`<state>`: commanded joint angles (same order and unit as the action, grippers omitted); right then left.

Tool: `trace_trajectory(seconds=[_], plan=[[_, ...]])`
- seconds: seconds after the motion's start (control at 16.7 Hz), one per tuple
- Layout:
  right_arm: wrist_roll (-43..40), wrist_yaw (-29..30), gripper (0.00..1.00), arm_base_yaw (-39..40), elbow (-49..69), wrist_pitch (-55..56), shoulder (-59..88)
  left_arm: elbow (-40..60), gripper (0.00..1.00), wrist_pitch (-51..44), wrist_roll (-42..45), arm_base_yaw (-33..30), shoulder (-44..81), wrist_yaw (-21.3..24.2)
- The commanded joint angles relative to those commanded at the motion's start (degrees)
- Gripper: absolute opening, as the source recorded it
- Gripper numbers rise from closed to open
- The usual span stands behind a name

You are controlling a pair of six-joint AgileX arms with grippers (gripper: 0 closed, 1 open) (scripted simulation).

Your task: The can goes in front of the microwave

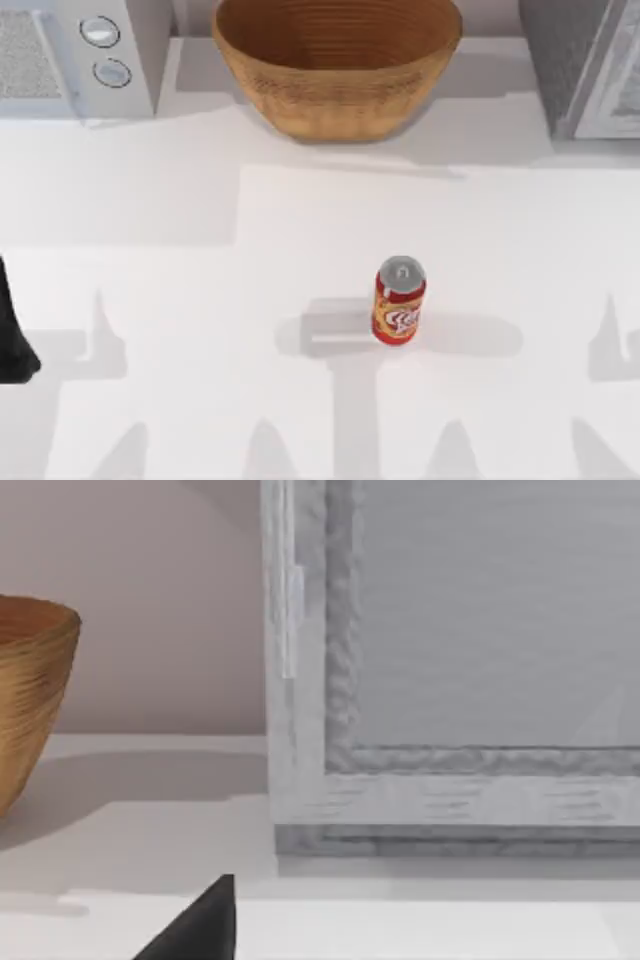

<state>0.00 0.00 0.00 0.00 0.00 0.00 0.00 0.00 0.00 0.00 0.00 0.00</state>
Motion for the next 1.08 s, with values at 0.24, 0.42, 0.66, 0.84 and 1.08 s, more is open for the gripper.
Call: trace_trajectory(seconds=[0.24, 0.42, 0.66, 0.84, 1.08], plan=[[0.0, 0.0, 1.0, 0.0, 0.0, 0.0, 0.0, 0.8, 1.0, -0.74, 0.29, -0.75, 1.38, 0.04], [0.0, 0.0, 1.0, 0.0, 0.0, 0.0, 0.0, 4.85, 1.0, -4.4, 1.58, -4.21, 8.0, 0.18], [0.0, 0.0, 1.0, 0.0, 0.0, 0.0, 0.0, 14.95, 1.0, -12.97, 4.05, -11.58, 24.15, 0.3], [0.0, 0.0, 1.0, 0.0, 0.0, 0.0, 0.0, 25.31, 1.0, -21.27, 5.94, -18.18, 39.31, 0.41], [0.0, 0.0, 1.0, 0.0, 0.0, 0.0, 0.0, 41.49, 1.0, -33.58, 8.07, -27.32, 61.08, 0.54]])
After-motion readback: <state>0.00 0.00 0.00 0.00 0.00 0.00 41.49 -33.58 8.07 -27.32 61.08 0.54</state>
